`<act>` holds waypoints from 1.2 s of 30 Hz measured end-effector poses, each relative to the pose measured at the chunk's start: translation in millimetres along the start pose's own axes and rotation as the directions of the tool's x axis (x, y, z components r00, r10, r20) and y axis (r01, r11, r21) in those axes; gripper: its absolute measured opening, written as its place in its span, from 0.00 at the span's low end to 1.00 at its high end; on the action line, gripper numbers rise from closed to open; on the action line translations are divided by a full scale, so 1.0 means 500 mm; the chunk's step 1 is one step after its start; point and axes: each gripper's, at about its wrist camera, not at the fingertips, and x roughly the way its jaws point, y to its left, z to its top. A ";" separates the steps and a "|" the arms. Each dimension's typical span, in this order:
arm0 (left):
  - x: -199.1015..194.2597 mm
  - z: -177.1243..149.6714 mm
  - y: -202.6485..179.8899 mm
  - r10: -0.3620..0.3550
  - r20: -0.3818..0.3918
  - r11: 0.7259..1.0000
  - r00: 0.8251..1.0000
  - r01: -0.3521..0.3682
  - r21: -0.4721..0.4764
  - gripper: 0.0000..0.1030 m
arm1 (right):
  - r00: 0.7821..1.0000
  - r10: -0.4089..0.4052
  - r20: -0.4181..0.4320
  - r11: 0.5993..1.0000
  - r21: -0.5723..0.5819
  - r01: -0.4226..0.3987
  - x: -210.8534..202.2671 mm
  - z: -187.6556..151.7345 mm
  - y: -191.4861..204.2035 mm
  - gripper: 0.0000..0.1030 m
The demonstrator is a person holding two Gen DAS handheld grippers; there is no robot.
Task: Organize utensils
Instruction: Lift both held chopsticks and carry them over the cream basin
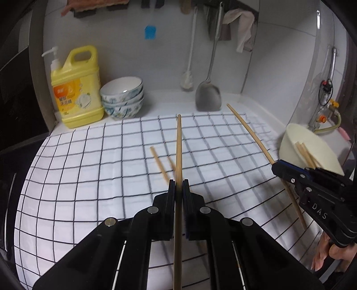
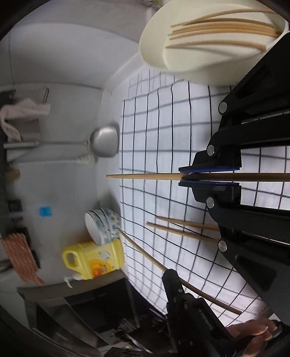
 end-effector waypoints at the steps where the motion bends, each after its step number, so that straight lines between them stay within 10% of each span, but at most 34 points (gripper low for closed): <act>1: -0.003 0.007 -0.013 -0.010 0.009 1.000 1.000 0.010 -0.005 0.07 | 1.000 -0.015 0.019 1.000 0.024 0.014 -0.020 0.004 -0.021 0.06; 9: 0.001 0.051 -0.169 -0.125 0.017 0.990 0.992 0.123 0.067 0.07 | 0.982 -0.148 0.120 0.979 0.160 0.128 -0.154 0.025 -0.176 0.06; 21: 0.086 0.084 -0.438 -0.306 -0.140 0.926 0.942 0.329 0.188 0.07 | 0.970 -0.241 0.032 0.902 0.376 0.212 -0.206 -0.031 -0.394 0.06; 36: 0.198 0.094 -0.568 -0.306 -0.248 0.906 0.919 0.362 0.220 0.07 | 0.966 -0.249 -0.065 0.864 0.435 0.252 -0.158 -0.061 -0.450 0.06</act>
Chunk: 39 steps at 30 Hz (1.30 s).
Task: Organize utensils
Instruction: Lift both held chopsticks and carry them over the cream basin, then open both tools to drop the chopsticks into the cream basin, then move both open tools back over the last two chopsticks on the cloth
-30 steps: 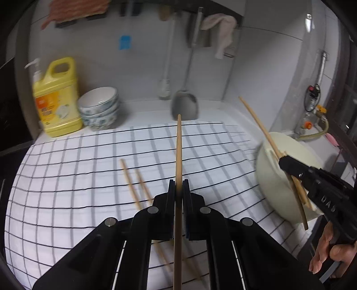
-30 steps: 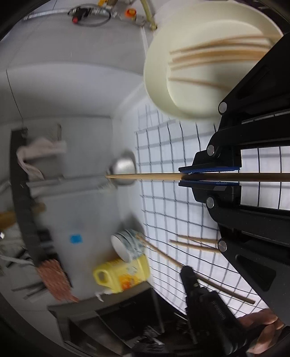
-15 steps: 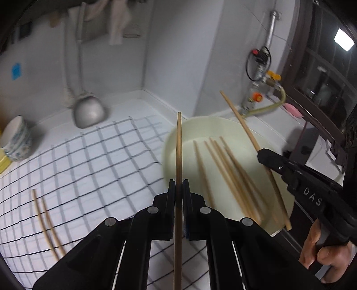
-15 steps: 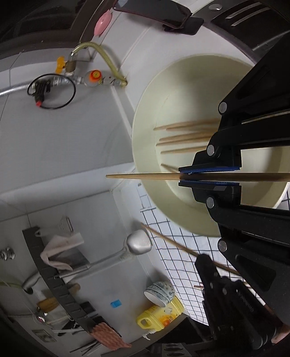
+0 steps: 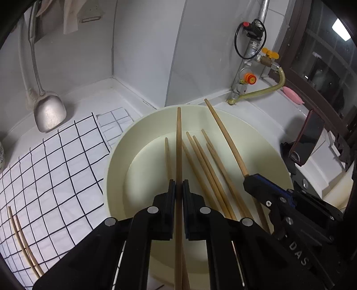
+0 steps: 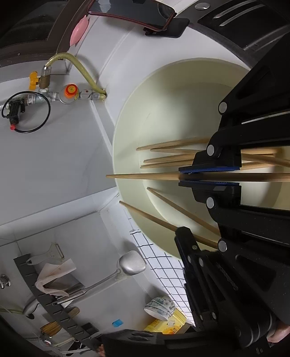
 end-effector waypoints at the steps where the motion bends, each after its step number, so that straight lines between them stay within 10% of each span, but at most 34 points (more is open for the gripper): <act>1: 0.009 0.002 0.002 0.002 -0.007 1.000 1.000 -0.002 -0.008 0.07 | 1.000 0.001 -0.004 1.000 0.001 -0.001 0.004 -0.001 0.000 0.06; 13: 0.047 0.051 -0.012 0.025 -0.036 1.000 0.999 -0.025 -0.005 0.10 | 1.000 -0.026 -0.017 0.999 0.036 0.027 0.020 -0.001 -0.018 0.11; 18: 0.018 0.055 0.012 0.063 0.025 0.998 0.998 -0.062 -0.030 0.69 | 0.998 -0.052 0.019 0.998 0.041 0.051 0.003 0.002 -0.019 0.29; 39: -0.195 -0.058 0.192 0.215 0.125 0.970 0.969 -0.197 -0.141 0.85 | 0.999 0.006 0.051 0.994 -0.110 -0.001 -0.031 -0.001 0.105 0.45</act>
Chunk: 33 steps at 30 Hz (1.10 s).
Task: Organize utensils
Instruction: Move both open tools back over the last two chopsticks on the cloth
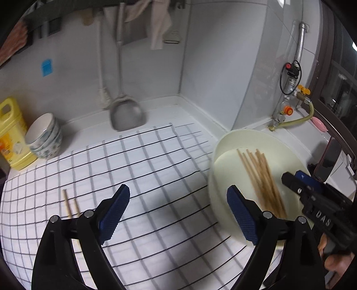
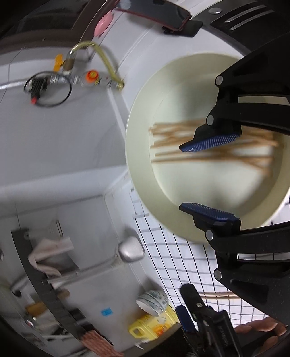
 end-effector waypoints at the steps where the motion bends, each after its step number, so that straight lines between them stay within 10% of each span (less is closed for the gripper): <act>1: -0.011 -0.010 0.019 0.011 0.004 1.000 1.000 -0.011 -0.011 0.85 | 1.000 0.010 -0.001 1.000 -0.008 -0.010 0.001 0.001 0.008 0.45; 14: -0.133 -0.138 0.210 0.217 0.029 0.971 0.976 -0.213 -0.111 0.86 | 0.988 0.151 -0.027 0.970 -0.187 -0.153 0.011 -0.034 0.192 0.49; 33: -0.133 -0.244 0.342 0.299 -0.003 0.918 0.954 -0.288 -0.271 0.88 | 0.957 0.245 -0.156 0.892 -0.351 -0.285 0.082 -0.150 0.383 0.55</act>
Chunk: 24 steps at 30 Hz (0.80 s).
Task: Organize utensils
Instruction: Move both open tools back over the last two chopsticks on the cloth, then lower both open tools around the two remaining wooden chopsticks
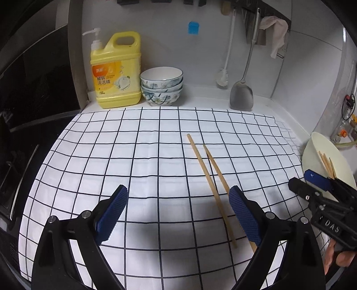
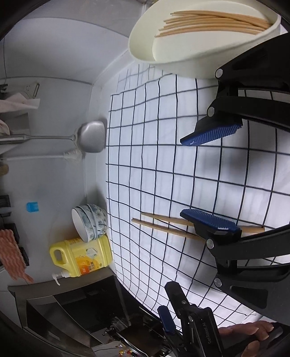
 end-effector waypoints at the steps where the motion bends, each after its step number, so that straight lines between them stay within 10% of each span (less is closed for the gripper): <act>1: 0.004 -0.001 -0.001 0.007 0.001 1.000 1.000 -0.007 -0.003 0.88 | 1.000 0.001 -0.008 1.000 -0.005 -0.001 0.008 0.000 0.006 0.55; 24: 0.094 -0.036 0.040 0.088 -0.049 0.990 0.995 -0.093 -0.105 0.91 | 0.997 -0.006 -0.076 0.996 -0.094 -0.001 0.094 -0.010 0.044 0.60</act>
